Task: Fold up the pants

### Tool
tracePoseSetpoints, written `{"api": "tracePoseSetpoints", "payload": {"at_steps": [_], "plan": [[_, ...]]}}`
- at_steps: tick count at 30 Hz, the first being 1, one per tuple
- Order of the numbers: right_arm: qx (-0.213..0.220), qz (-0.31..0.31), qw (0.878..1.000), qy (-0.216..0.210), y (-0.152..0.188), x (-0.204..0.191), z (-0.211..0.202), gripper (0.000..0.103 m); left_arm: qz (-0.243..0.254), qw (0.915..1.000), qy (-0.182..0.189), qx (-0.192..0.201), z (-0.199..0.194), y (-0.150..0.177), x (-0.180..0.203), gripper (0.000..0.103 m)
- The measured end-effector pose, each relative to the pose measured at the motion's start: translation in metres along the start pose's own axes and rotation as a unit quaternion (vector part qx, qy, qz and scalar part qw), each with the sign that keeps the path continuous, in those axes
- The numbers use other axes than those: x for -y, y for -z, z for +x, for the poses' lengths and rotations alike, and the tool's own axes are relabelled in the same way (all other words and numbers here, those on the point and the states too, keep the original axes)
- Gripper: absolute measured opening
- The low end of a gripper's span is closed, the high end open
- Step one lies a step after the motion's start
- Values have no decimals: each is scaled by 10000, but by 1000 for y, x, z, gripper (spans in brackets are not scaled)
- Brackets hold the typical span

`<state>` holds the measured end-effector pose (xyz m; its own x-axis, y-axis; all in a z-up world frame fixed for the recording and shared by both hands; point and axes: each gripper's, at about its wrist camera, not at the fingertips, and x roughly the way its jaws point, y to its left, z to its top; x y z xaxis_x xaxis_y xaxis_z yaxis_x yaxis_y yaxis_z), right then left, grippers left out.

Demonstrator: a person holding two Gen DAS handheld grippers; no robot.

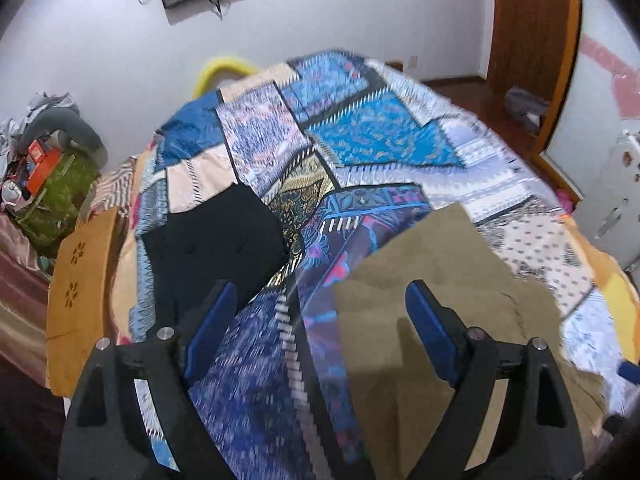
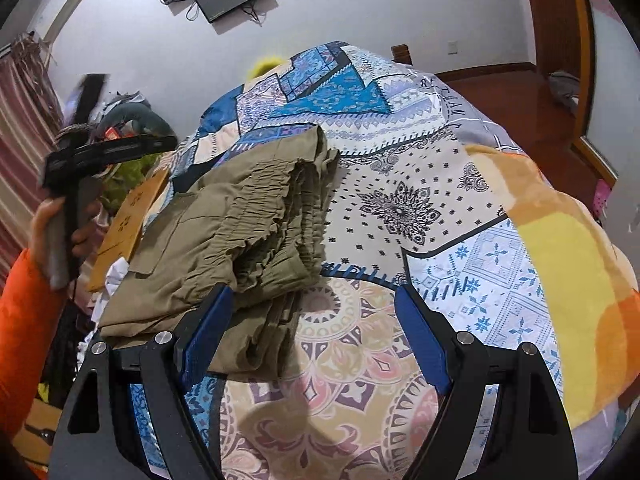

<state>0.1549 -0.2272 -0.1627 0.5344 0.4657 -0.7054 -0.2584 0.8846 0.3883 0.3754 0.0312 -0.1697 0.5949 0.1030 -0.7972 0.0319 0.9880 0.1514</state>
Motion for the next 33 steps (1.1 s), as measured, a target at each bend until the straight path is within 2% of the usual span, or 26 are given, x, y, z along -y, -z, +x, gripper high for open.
{"api": "tracePoseSetpoints", "payload": {"at_steps": [4, 6, 7, 8, 10, 12, 16, 20, 23, 25, 28, 31, 33], "plan": [[-46, 14, 10000, 61, 0, 1, 2, 80, 187, 9976, 120, -649, 63, -6, 12, 87], [-69, -11, 9999, 139, 0, 2, 3, 80, 392, 9933, -110, -1086, 97, 0, 19, 87], [-75, -19, 9998, 163, 0, 2, 3, 80, 508, 9905, -452, -1191, 109, 5, 21, 87], [-78, -23, 9998, 189, 0, 3, 3, 80, 517, 9890, -609, -1243, 117, 10, 21, 88], [-86, -26, 9998, 202, 1, 5, 2, 80, 372, 9911, -514, -1168, 116, 16, 17, 88], [-85, -26, 9996, 249, 1, 7, 1, 80, 313, 9909, -645, -1140, 111, 22, 10, 88], [-65, -63, 9995, 307, 4, 7, -5, 80, 562, 9879, -1056, -989, 89, 47, 0, 88], [150, -200, 9990, 361, 7, 0, -18, 80, 512, 9876, -1095, -1006, 57, 75, -24, 89], [175, -171, 9995, 194, 9, -6, -23, 80, 779, 9850, -1216, -940, 25, 107, -32, 89], [190, -149, 9997, 66, 10, -10, -23, 80, 746, 9856, -1180, -950, 8, 131, -40, 89], [177, -189, 9997, 8, 13, -17, -19, 80, 441, 9893, -1005, -958, -14, 157, -51, 89], [118, -280, 9995, -109, 17, -26, -12, 79, 2, 9940, -581, -923, -34, 179, -61, 88], [9, -401, 9990, -199, 18, -34, -6, 70, -305, 9955, -299, -846, -45, 193, -64, 88]]}}
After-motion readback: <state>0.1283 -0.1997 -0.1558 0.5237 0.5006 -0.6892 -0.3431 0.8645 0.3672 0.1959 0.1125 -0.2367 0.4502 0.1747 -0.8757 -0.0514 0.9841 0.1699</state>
